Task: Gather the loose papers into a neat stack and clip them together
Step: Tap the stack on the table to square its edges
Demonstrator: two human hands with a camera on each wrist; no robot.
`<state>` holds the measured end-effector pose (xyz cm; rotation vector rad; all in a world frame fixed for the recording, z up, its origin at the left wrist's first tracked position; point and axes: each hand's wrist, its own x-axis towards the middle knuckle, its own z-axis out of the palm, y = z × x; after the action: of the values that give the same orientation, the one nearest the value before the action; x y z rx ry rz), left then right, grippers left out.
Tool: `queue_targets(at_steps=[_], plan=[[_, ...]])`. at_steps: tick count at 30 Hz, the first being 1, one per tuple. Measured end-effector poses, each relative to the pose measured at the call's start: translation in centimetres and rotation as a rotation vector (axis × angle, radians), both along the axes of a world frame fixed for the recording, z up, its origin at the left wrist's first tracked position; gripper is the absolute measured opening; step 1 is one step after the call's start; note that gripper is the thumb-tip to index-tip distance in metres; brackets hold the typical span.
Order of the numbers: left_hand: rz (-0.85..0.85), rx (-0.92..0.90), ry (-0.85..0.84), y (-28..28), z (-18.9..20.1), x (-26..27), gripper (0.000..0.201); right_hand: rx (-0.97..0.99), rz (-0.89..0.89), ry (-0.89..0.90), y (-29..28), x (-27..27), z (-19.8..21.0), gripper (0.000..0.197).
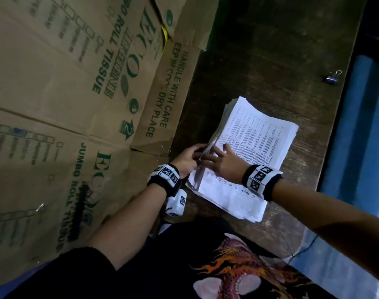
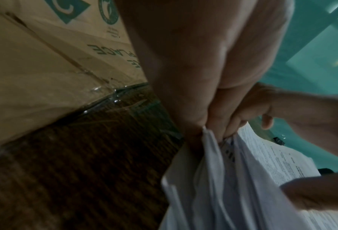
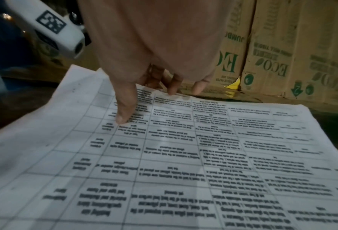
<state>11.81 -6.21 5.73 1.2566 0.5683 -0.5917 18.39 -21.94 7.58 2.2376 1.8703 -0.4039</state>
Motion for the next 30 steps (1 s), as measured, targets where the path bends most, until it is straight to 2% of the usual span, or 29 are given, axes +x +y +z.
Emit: queue_targets(at_steps=[3, 7, 14, 16, 19, 21, 24, 28, 30], plan=[[0.020, -0.006, 0.011, 0.1, 0.0, -0.1, 0.072, -0.051, -0.015, 0.025, 0.5, 0.5, 0.3, 0.067], [0.028, -0.012, 0.021, -0.1, -0.2, -0.1, 0.073, -0.054, -0.033, 0.020, 0.8, 0.7, 0.7, 0.058], [-0.057, 0.096, 0.018, -0.4, -0.1, -0.2, 0.066, 0.101, -0.008, -0.014, 0.4, 0.5, 0.3, 0.023], [-0.117, 0.158, 0.021, -0.6, 0.5, -0.1, 0.062, 0.114, 0.019, -0.011, 0.3, 0.7, 0.6, 0.025], [-0.308, 0.353, 0.011, -1.1, 0.9, -0.3, 0.059, 0.117, 0.030, 0.008, 0.6, 1.3, 1.0, 0.034], [-0.403, 0.441, 0.017, -1.7, 0.8, -0.8, 0.059, 0.097, 0.029, 0.020, 1.2, 1.5, 1.4, 0.033], [-0.393, 0.450, 0.071, -2.1, 0.8, -1.5, 0.056, 0.057, 0.030, 0.048, 1.8, 1.3, 1.7, 0.036], [-0.251, 0.353, 0.095, -2.0, 1.1, -1.9, 0.061, 0.050, 0.084, 0.046, 1.5, 0.3, 0.6, 0.043], [-0.266, 0.348, 0.123, -1.9, 1.0, -2.0, 0.059, 0.049, 0.104, 0.021, 1.1, -0.6, -0.1, 0.042]])
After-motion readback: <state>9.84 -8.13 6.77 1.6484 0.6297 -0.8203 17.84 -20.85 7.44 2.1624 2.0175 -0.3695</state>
